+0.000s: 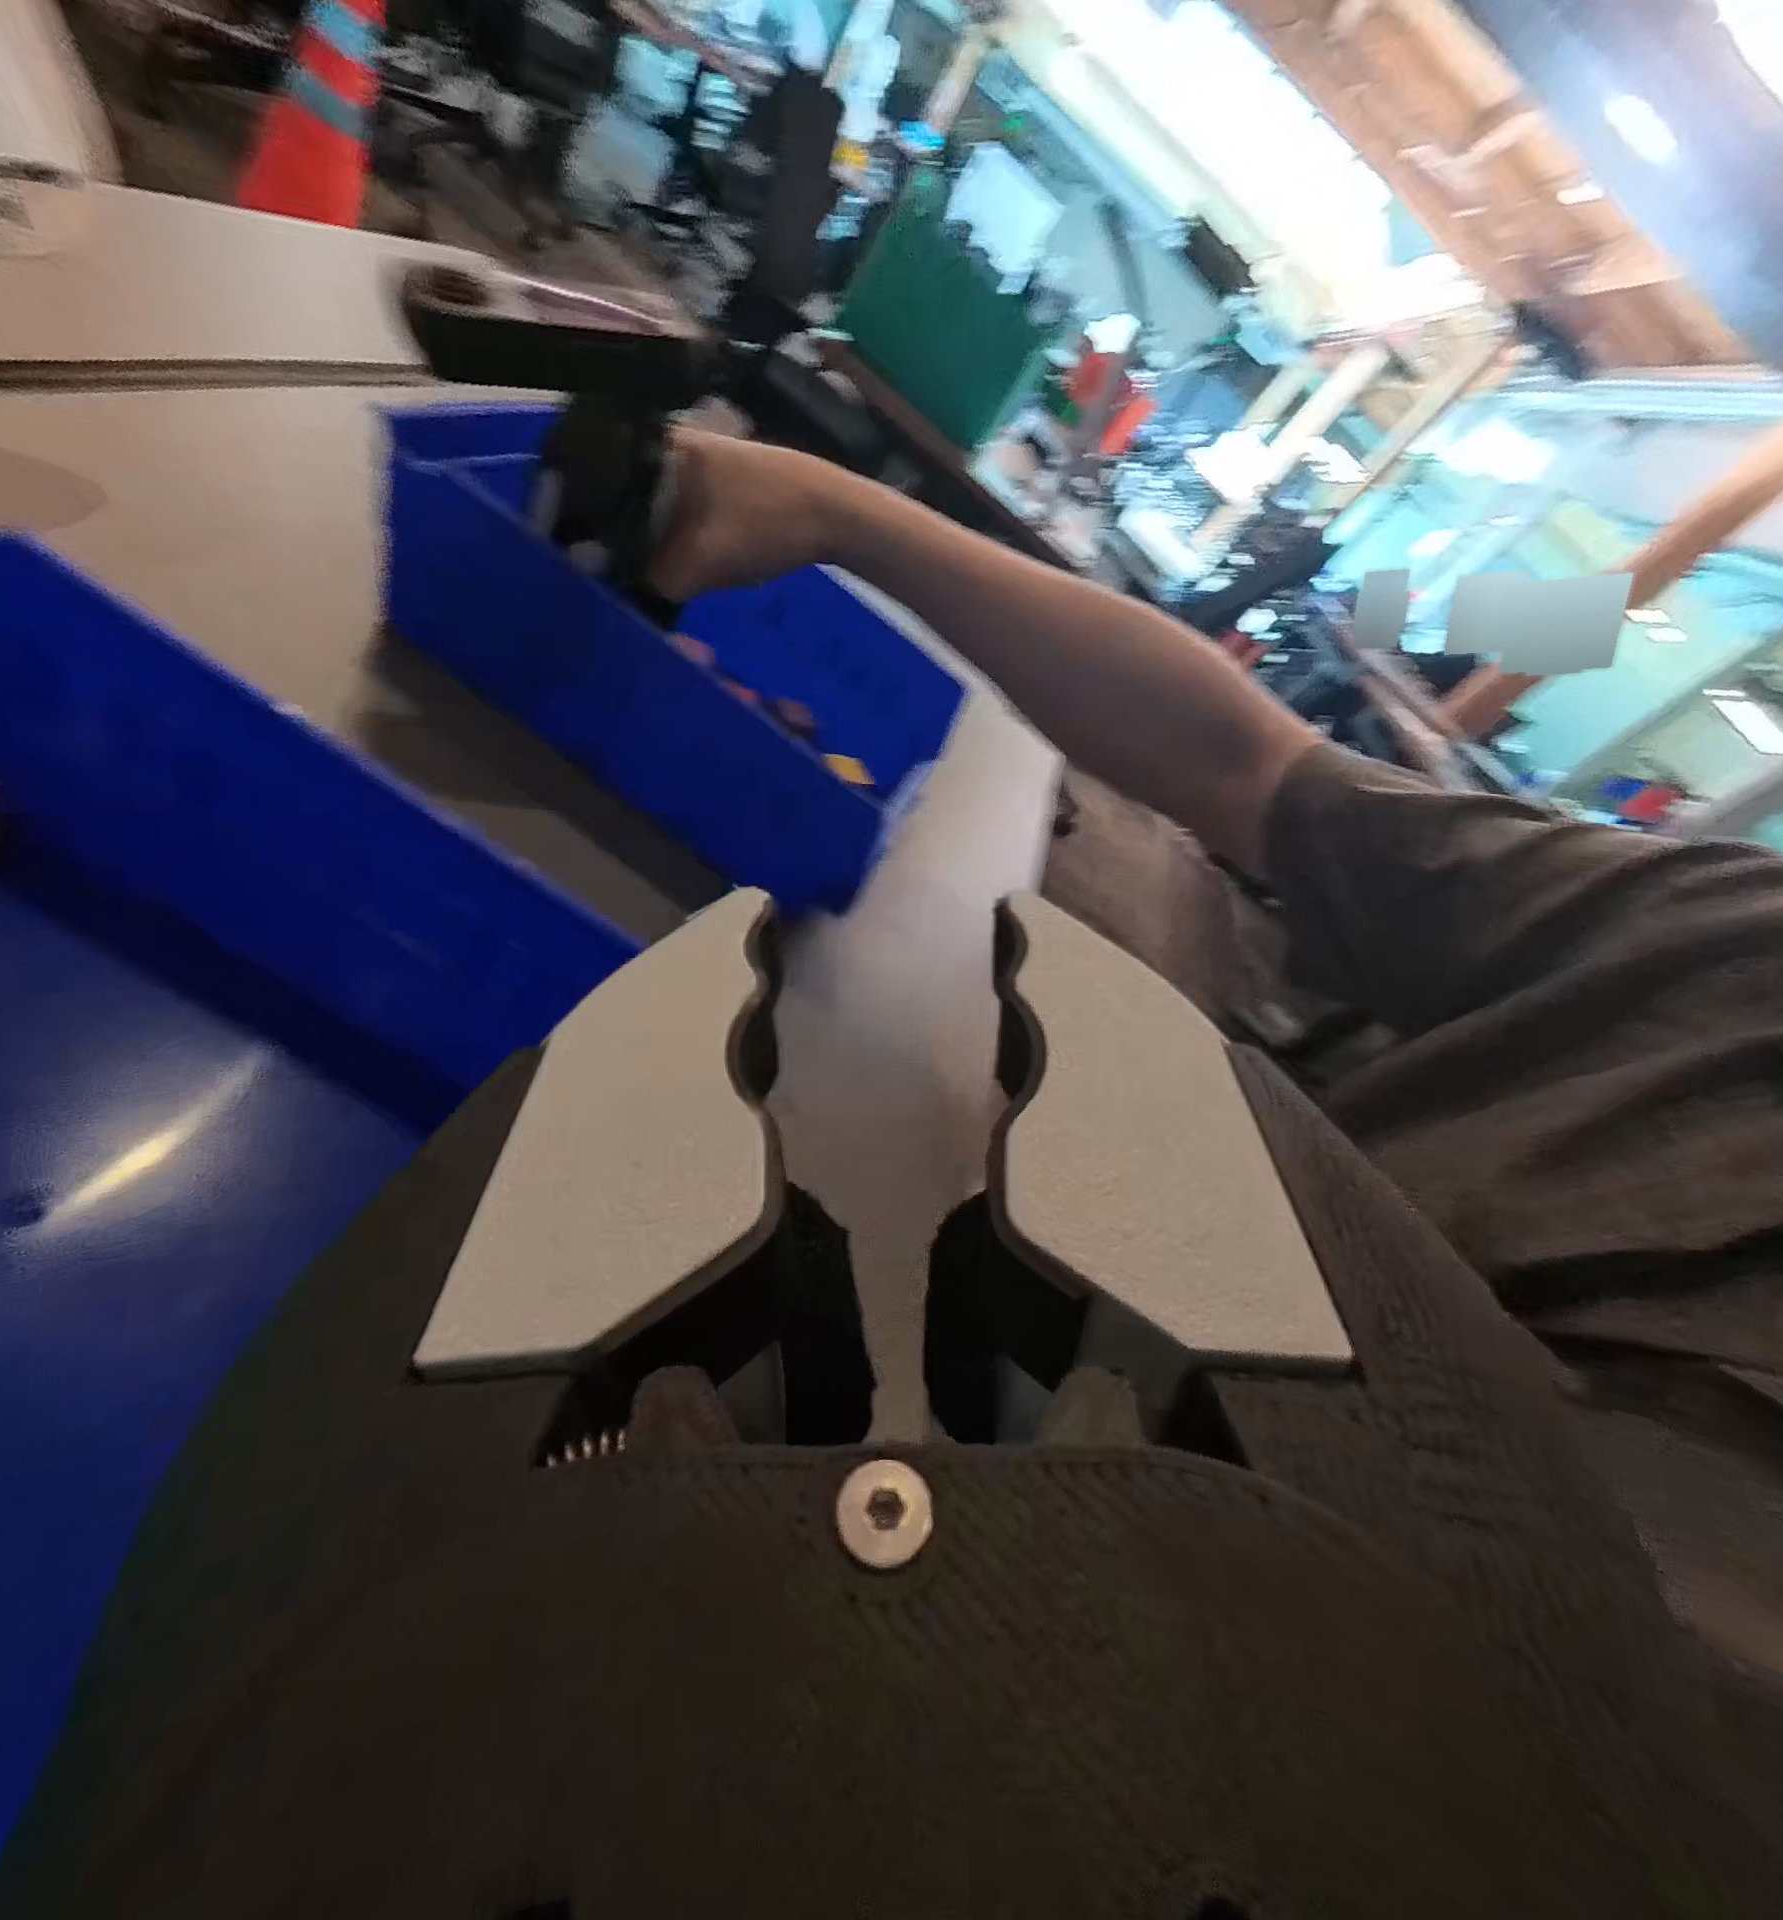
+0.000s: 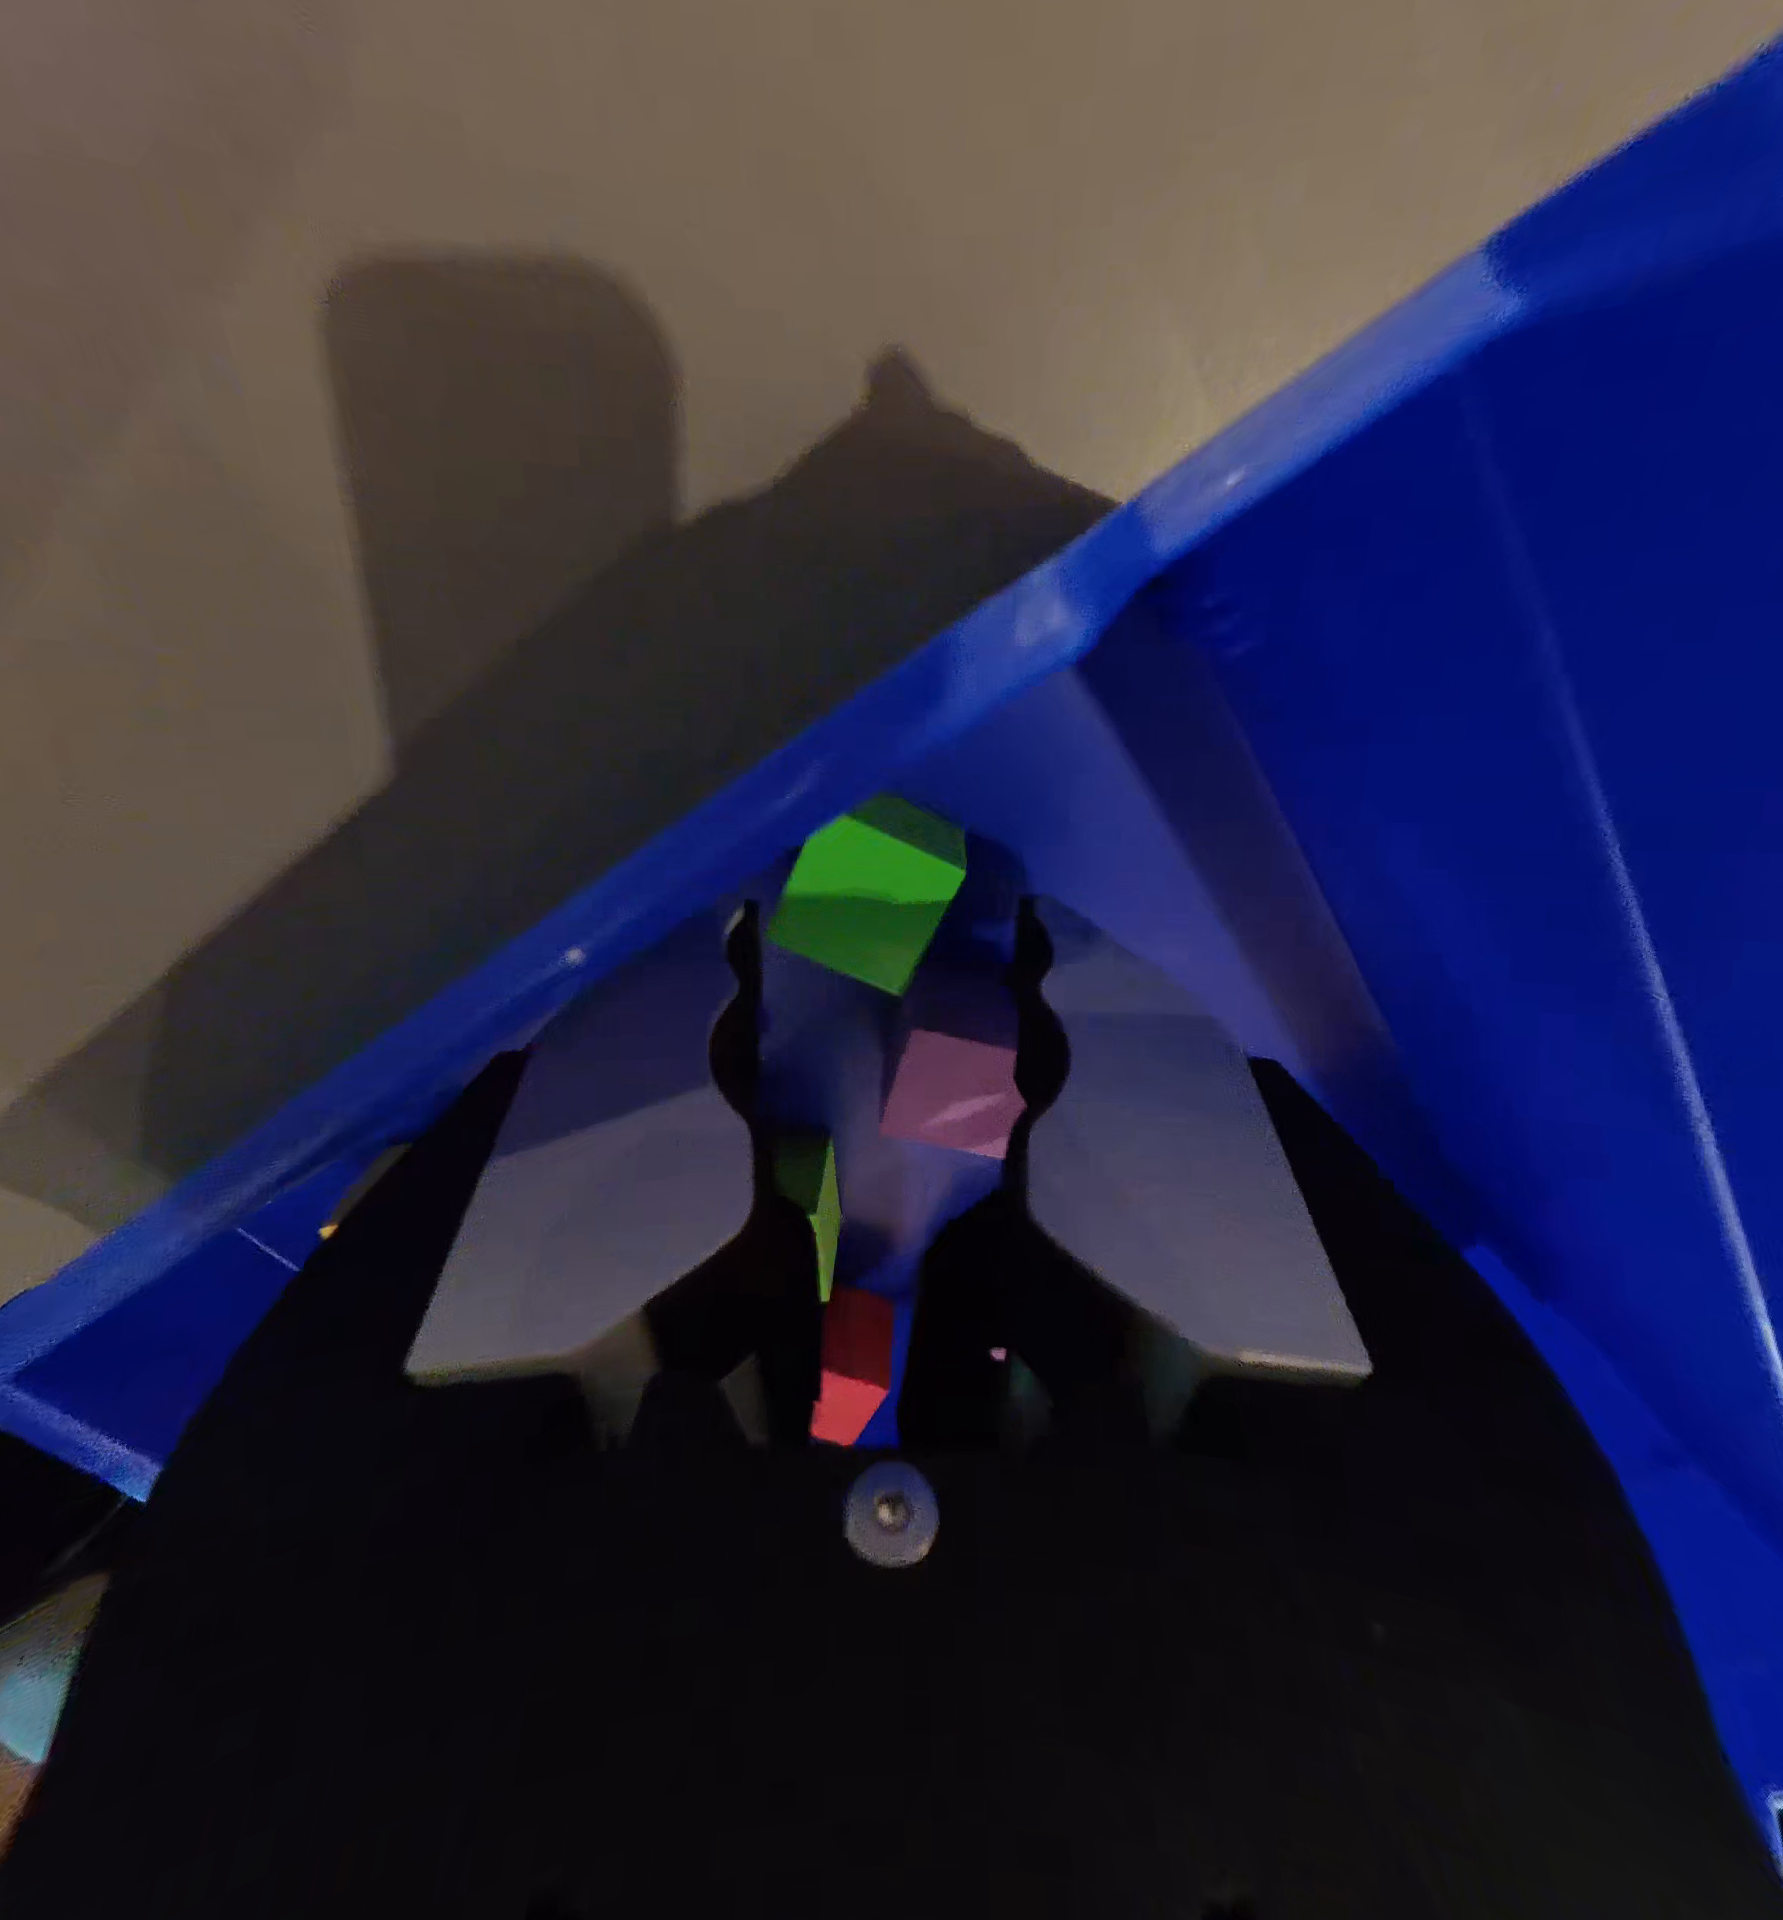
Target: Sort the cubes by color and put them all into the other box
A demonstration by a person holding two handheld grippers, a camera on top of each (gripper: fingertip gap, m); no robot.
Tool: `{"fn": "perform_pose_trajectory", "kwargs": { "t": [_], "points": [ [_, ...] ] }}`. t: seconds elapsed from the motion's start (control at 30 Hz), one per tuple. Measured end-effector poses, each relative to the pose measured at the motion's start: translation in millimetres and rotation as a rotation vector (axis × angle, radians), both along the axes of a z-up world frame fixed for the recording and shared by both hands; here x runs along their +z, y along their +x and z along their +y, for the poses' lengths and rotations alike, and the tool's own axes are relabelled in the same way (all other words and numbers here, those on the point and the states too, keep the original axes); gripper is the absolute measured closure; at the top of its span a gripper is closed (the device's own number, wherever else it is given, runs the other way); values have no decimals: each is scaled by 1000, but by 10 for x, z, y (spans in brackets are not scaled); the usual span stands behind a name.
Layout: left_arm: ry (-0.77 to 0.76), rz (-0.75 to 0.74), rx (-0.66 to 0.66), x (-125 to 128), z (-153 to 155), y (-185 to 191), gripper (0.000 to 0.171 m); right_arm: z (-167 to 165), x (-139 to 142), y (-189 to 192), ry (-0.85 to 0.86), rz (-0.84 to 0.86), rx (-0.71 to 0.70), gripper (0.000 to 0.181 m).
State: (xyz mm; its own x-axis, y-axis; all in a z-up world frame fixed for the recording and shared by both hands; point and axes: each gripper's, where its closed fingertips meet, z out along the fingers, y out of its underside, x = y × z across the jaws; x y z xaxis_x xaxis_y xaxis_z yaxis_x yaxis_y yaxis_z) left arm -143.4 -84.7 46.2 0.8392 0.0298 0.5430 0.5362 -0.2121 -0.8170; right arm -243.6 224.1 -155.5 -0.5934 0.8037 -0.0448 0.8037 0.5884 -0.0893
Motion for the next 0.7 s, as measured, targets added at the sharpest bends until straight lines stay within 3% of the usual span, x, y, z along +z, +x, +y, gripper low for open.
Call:
{"fn": "perform_pose_trajectory", "kwargs": {
  "t": [0.17, 0.3, 0.47, 0.7],
  "points": [
    [-249, 95, 162, -201, 45, -512, 122, 57, 143, -42, -1, 29, -27, 131],
    [-490, 83, 330, -585, 229, -1036, 120, 197, 363, -88, 81, 141, -59, 136],
    [-507, -69, 448, -1076, 579, -1567, 118, 172, 621, -70, 102, 319, -63, 142],
    [-606, -181, 644, -1643, 638, -1985, 90, 92, 864, 101, 139, 473, 18, 146]
  ]
}}
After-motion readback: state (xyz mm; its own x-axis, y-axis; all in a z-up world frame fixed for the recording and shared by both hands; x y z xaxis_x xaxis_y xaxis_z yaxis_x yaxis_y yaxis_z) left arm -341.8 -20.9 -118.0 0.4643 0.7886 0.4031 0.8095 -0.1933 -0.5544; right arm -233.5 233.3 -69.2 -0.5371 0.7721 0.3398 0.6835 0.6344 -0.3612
